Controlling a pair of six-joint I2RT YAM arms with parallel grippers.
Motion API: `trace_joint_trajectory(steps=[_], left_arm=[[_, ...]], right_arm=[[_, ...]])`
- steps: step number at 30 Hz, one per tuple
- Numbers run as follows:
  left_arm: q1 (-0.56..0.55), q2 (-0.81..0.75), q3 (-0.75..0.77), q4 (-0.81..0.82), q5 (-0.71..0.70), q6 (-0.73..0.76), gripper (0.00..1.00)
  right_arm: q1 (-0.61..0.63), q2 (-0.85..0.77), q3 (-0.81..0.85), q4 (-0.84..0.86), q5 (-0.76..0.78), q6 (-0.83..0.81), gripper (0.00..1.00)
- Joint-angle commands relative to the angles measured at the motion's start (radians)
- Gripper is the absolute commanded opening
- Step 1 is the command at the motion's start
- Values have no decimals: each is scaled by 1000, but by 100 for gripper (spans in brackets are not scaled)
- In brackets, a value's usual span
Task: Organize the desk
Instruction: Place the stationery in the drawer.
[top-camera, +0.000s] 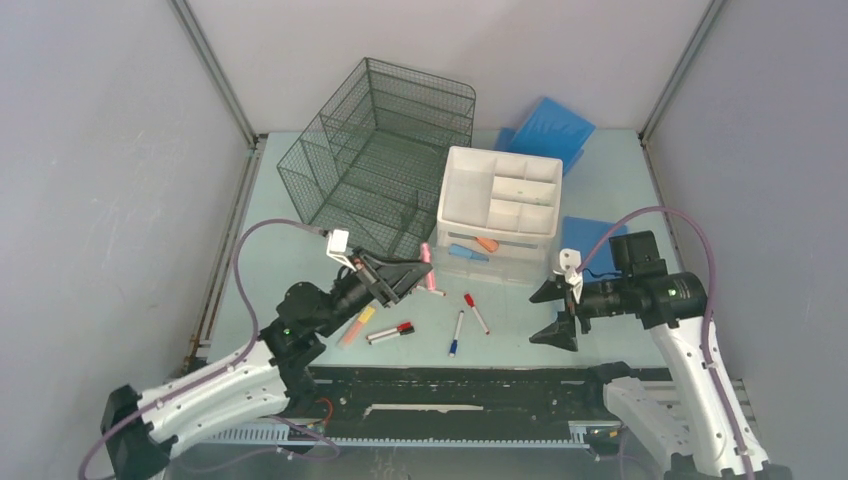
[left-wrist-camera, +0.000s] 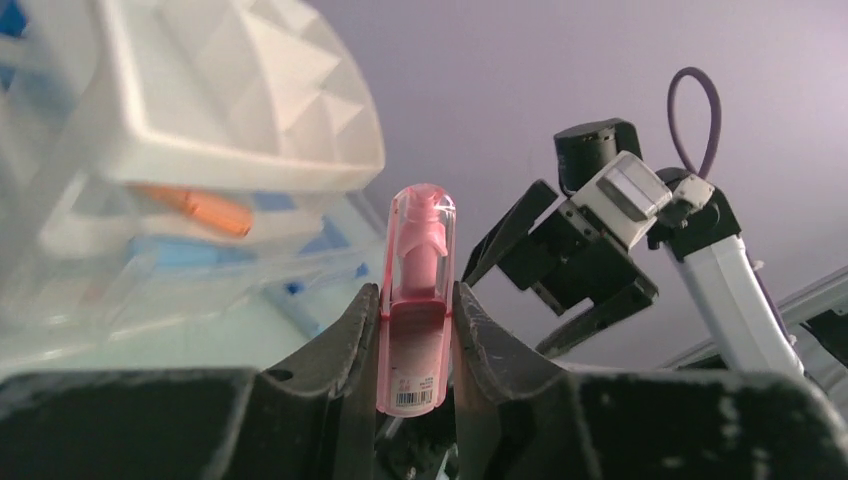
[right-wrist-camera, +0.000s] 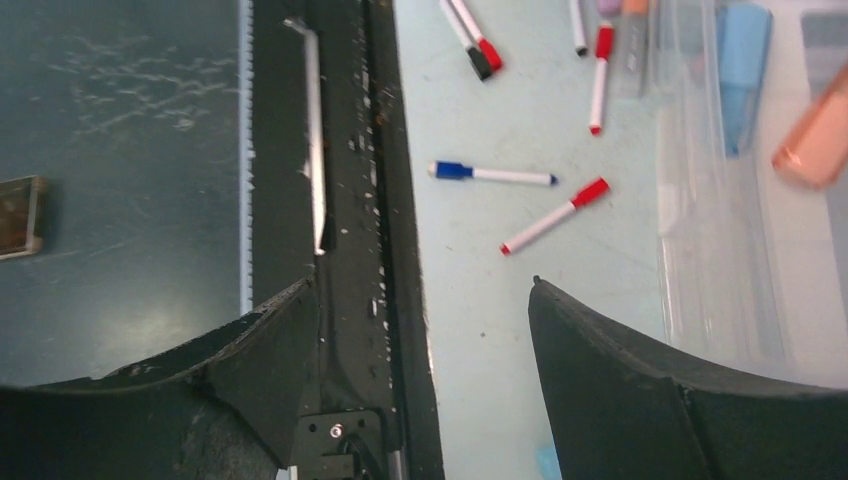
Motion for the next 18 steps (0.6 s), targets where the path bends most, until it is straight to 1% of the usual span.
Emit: trace_joint_trajectory(steps=[1, 4, 9, 12, 18], left_arm=[[-122, 126, 106, 269, -261, 100, 0], [-175, 248, 160, 351, -350, 104, 0], [-240, 406, 267, 364, -498, 54, 0], [-263, 456, 307, 362, -594, 35, 0], [-286, 512, 364, 340, -655, -5, 0]], right_arm=[[109, 47, 109, 29, -58, 131, 84], [192, 81, 184, 118, -23, 297, 83], [305, 130, 275, 289, 74, 534, 83], [324, 150, 309, 382, 132, 650, 83], [317, 186, 333, 507, 279, 824, 81]])
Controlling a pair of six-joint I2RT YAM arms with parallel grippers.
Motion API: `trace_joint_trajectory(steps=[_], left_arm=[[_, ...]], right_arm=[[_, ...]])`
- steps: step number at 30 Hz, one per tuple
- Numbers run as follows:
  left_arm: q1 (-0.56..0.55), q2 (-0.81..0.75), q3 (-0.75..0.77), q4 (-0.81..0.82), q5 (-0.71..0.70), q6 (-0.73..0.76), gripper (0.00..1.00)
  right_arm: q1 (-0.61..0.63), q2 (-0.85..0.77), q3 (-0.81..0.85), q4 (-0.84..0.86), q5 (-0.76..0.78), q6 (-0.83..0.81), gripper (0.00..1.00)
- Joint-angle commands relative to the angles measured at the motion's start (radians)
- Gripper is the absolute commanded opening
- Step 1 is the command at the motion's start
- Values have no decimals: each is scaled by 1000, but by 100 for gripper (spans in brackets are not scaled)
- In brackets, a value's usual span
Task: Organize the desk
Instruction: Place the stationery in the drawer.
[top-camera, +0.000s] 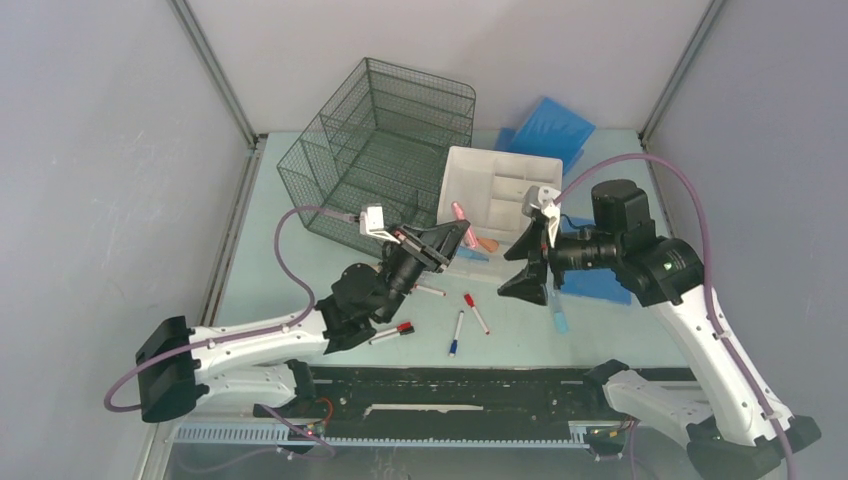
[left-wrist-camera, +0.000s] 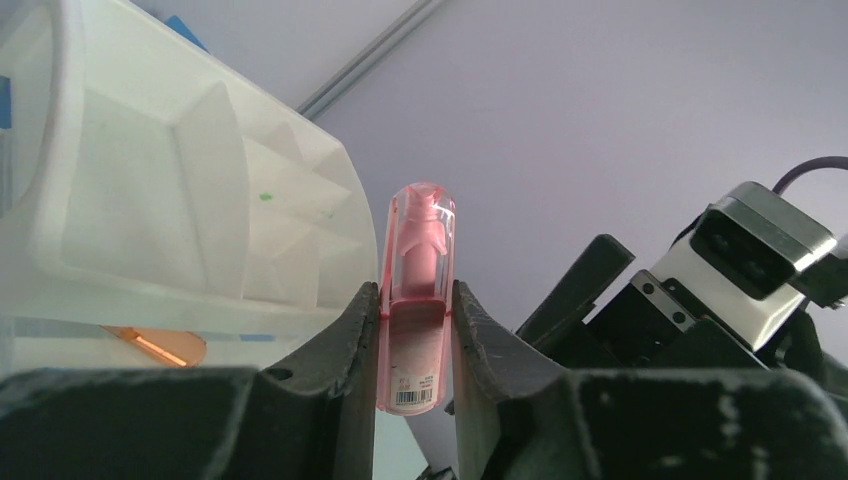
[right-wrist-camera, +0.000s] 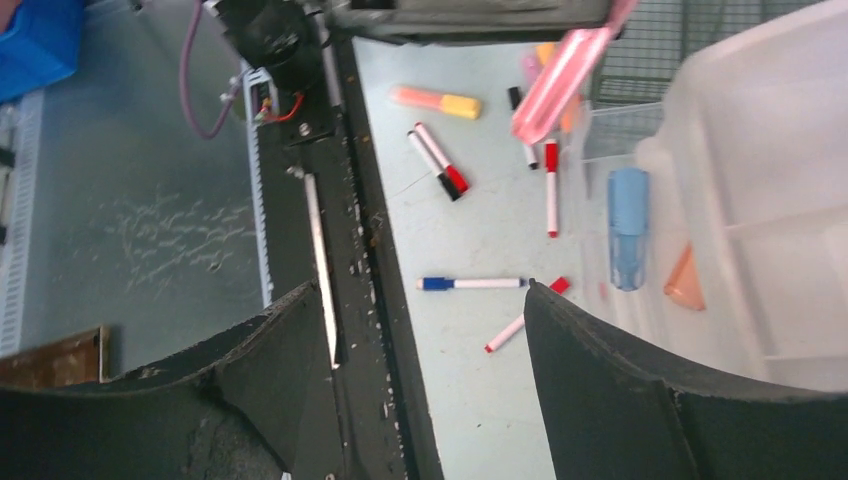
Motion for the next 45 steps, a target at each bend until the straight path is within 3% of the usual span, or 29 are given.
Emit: trace_joint_trajectory(steps=[1, 13, 21, 29, 30, 33, 37, 45], left_arm=[[-23, 36, 79, 31, -113, -42, 0], [-68, 108, 158, -42, -196, -86, 0], [-75, 152, 193, -63, -171, -109, 0], [-81, 163, 201, -62, -157, -109, 3], [-81, 161, 199, -63, -158, -107, 6], [-81, 151, 191, -59, -158, -97, 20], [-81, 129, 168, -47, -158, -51, 48], [-79, 26, 49, 14, -76, 176, 89]], right_arm=[[0, 19, 34, 162, 118, 200, 80], [49, 121, 69, 286, 197, 290, 73], [52, 157, 87, 293, 254, 305, 49], [51, 160, 87, 278, 283, 295, 5], [49, 160, 87, 275, 284, 291, 1], [44, 153, 79, 271, 278, 280, 0], [30, 148, 74, 253, 249, 249, 0], [-23, 131, 50, 130, 139, 29, 0]])
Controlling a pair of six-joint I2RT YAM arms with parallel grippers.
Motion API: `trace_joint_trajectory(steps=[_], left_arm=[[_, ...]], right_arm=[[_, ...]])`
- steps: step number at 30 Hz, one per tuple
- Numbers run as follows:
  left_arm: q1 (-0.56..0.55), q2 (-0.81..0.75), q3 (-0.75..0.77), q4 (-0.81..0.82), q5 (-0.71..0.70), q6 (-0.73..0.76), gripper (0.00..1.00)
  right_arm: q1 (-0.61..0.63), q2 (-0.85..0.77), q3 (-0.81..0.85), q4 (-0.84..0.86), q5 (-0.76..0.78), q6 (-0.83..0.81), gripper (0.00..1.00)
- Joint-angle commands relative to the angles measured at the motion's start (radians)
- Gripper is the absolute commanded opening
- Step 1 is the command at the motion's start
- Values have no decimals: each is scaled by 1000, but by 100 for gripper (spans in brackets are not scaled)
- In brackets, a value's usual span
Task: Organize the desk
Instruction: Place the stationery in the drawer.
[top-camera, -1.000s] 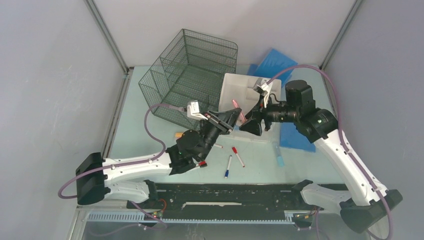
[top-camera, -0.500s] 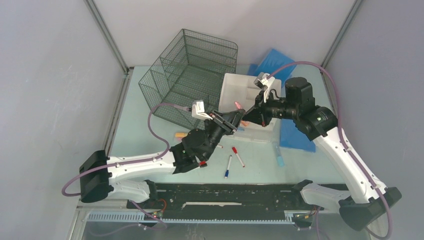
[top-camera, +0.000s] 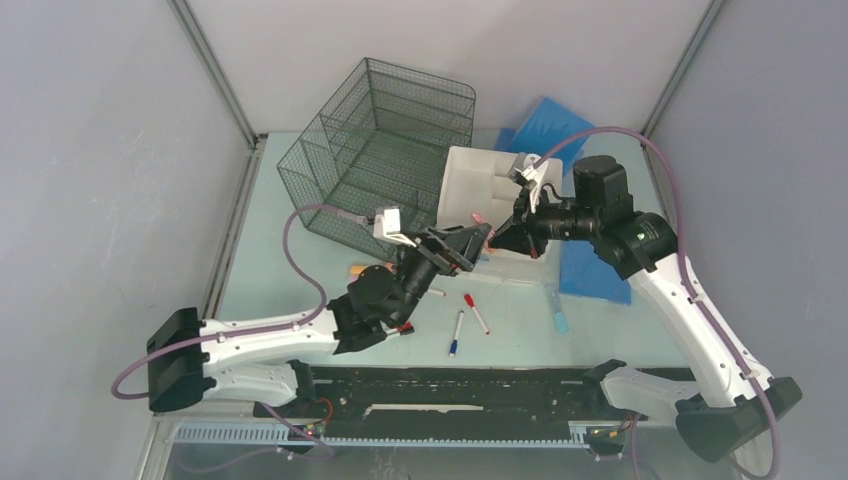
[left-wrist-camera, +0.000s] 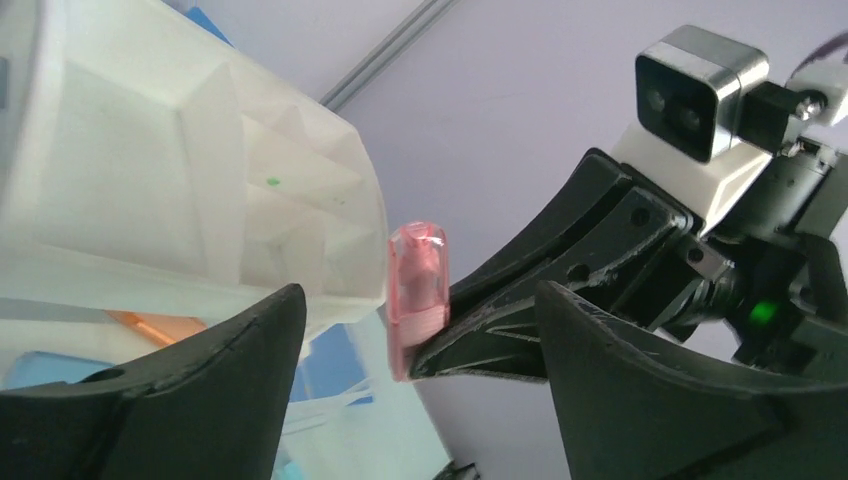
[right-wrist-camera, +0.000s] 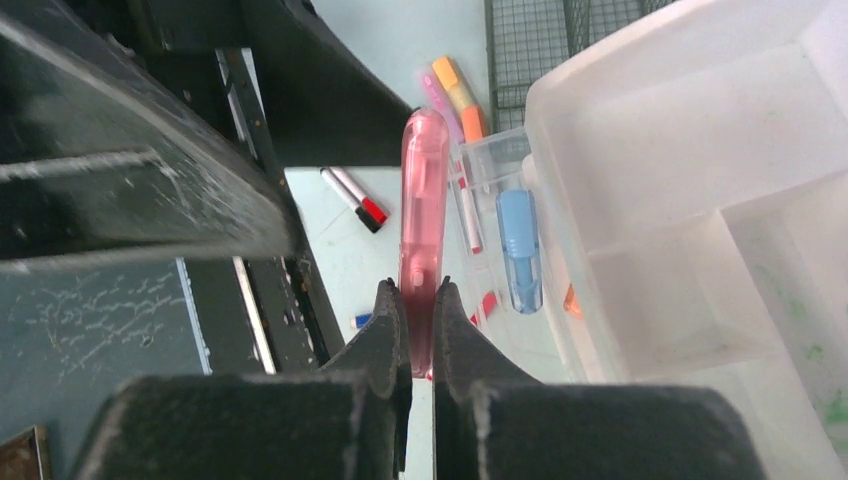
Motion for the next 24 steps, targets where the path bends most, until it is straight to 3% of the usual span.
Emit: trace_joint_trajectory(steps=[1, 3, 11, 17, 24], left_arm=[[-4, -93, -77, 64, 80, 204, 93], [-2, -128, -119, 65, 152, 277, 100], [120, -302, -270, -81, 436, 327, 100], [143, -482, -353, -237, 355, 400, 100], [156, -600, -455, -281, 275, 392, 100]], right_arm=[[-29, -32, -10, -88, -66, -176, 0], [-30, -40, -23, -110, -37, -227, 0], [-23, -49, -52, -161, 158, -379, 0], [-25, -50, -95, -135, 260, -414, 0], [-42, -49, -129, -121, 276, -420, 4]])
